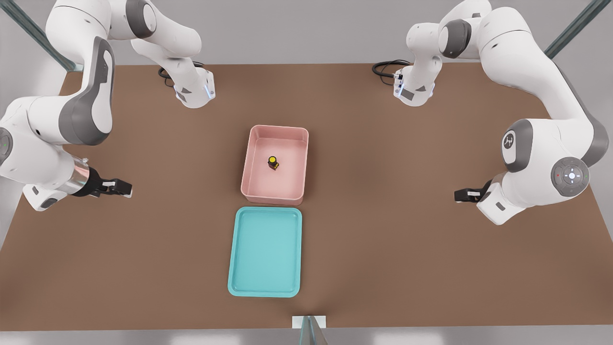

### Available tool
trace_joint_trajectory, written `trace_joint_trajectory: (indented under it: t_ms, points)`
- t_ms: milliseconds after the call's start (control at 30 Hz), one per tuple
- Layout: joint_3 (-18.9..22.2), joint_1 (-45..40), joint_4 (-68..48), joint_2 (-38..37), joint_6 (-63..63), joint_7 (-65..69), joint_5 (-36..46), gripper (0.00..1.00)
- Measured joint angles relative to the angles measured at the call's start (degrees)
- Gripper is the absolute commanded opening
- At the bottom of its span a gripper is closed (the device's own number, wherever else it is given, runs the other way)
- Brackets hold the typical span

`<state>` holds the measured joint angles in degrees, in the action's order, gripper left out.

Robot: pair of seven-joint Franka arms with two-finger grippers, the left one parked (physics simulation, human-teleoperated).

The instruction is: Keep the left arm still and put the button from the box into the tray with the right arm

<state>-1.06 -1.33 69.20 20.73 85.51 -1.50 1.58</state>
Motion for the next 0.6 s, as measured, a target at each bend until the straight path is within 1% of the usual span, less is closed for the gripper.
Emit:
trace_joint_trajectory:
  t_ms: [133, 167, 267, 333, 400, 467, 567, 600]
  points:
    - [-0.2, 1.5, 0.0, 0.0, -0.1, -0.1, -0.2, 1.00]
    - [-0.2, 4.0, -0.2, -0.1, -0.1, 0.0, -0.2, 1.00]
    - [-3.2, 11.0, -0.3, 0.4, -0.2, 0.2, -0.6, 1.00]
    - [-4.1, 15.4, -0.2, 1.2, -0.1, -0.4, -0.1, 1.00]
    - [-4.3, 17.5, -0.1, 2.8, -0.1, -1.7, 3.4, 1.00]
    - [-5.0, 24.1, 0.7, 4.2, 1.2, -4.9, 5.6, 1.00]
    - [-11.5, 29.1, 4.6, 4.6, 4.4, -11.4, 5.0, 1.00]
    - [-12.6, 30.3, 6.6, 4.5, 5.8, -13.8, 4.6, 1.00]
